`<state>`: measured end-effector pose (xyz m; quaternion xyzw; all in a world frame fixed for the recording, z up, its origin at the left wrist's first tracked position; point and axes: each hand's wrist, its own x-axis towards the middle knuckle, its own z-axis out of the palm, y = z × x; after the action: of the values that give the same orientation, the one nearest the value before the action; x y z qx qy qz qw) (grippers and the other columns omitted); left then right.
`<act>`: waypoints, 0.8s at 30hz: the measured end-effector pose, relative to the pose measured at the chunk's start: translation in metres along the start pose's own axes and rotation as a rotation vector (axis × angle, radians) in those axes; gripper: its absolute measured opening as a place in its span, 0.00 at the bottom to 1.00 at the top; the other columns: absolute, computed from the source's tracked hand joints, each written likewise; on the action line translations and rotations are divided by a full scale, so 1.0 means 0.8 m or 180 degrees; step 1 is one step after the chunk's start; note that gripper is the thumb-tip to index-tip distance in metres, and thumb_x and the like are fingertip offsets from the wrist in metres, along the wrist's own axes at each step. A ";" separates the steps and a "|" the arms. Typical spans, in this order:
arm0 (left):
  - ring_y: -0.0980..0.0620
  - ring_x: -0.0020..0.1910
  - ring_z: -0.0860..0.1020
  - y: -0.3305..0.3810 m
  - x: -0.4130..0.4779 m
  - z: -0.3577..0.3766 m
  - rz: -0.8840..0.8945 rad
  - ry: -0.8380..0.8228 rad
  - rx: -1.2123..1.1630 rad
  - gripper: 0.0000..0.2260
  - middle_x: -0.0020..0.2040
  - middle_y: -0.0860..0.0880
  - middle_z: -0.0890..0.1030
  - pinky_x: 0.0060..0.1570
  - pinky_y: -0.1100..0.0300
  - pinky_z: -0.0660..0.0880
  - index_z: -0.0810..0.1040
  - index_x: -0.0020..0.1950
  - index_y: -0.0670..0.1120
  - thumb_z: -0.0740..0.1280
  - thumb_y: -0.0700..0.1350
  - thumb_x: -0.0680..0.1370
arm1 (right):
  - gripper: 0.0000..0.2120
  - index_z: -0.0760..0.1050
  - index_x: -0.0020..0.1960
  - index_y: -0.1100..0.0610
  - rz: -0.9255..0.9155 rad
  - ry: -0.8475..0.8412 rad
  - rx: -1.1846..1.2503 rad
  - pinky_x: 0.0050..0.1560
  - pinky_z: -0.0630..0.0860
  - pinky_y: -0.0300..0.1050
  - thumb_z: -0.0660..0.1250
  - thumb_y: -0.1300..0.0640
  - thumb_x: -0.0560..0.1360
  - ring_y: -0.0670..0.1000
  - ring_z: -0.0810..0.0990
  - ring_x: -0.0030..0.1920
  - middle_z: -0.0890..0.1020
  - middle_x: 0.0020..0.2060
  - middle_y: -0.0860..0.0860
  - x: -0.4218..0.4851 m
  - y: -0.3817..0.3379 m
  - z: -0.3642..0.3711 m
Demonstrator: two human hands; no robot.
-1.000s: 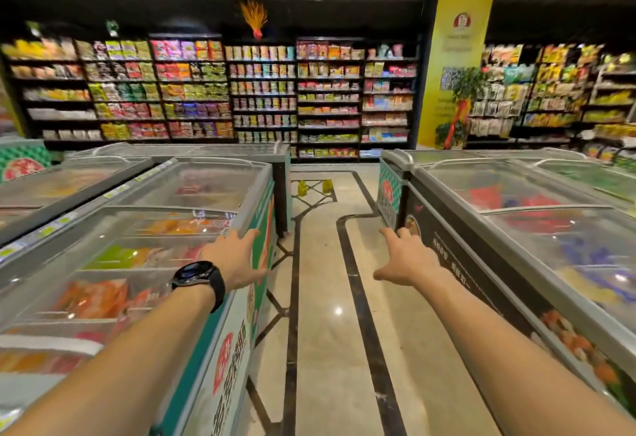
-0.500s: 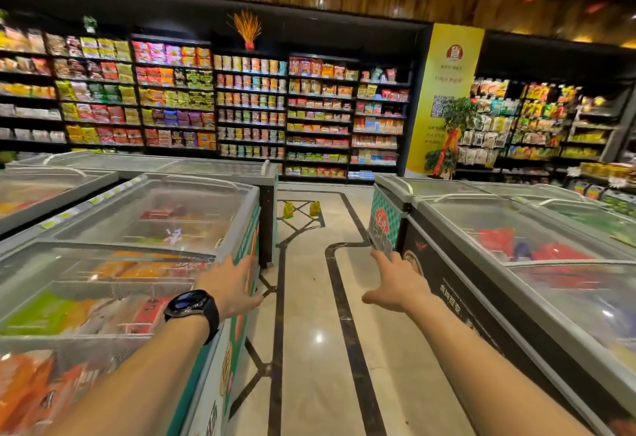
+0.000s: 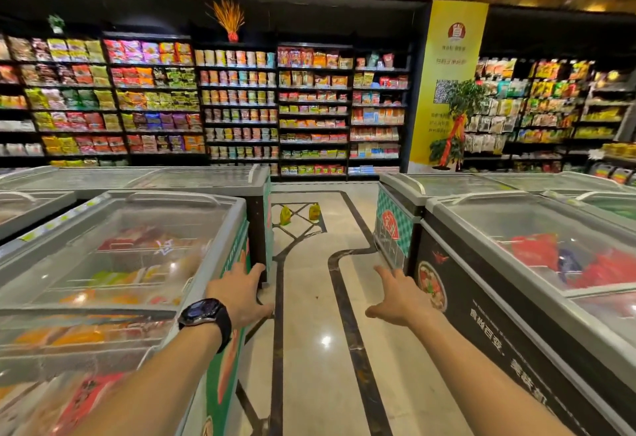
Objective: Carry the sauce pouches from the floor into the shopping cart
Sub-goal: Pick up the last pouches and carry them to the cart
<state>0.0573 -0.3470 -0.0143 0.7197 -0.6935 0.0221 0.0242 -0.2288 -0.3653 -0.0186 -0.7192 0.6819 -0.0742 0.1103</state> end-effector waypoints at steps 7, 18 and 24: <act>0.47 0.60 0.76 0.015 0.187 0.031 -0.0075 -0.0080 -0.0119 0.35 0.67 0.46 0.71 0.55 0.56 0.78 0.57 0.77 0.55 0.65 0.66 0.74 | 0.45 0.51 0.78 0.49 -0.0019 -0.0062 0.0074 0.65 0.73 0.56 0.73 0.44 0.70 0.59 0.66 0.72 0.64 0.73 0.55 0.197 0.024 -0.007; 0.46 0.65 0.74 -0.009 0.557 0.090 -0.0067 -0.0246 -0.0213 0.39 0.69 0.47 0.69 0.60 0.51 0.77 0.55 0.78 0.55 0.65 0.69 0.72 | 0.42 0.53 0.78 0.51 0.0048 -0.0116 -0.0132 0.64 0.71 0.53 0.72 0.45 0.71 0.58 0.68 0.71 0.66 0.72 0.56 0.547 -0.002 -0.012; 0.45 0.65 0.73 -0.018 0.743 0.109 0.0056 -0.0383 -0.0171 0.38 0.68 0.46 0.69 0.60 0.50 0.76 0.55 0.79 0.55 0.64 0.67 0.73 | 0.44 0.52 0.78 0.48 0.0188 -0.0096 0.0007 0.67 0.72 0.56 0.72 0.44 0.70 0.59 0.65 0.72 0.62 0.74 0.55 0.732 -0.007 -0.017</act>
<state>0.0934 -0.9452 -0.0627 0.7127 -0.7004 -0.0395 0.0016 -0.1922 -0.9497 -0.0298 -0.6997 0.7010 -0.0608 0.1235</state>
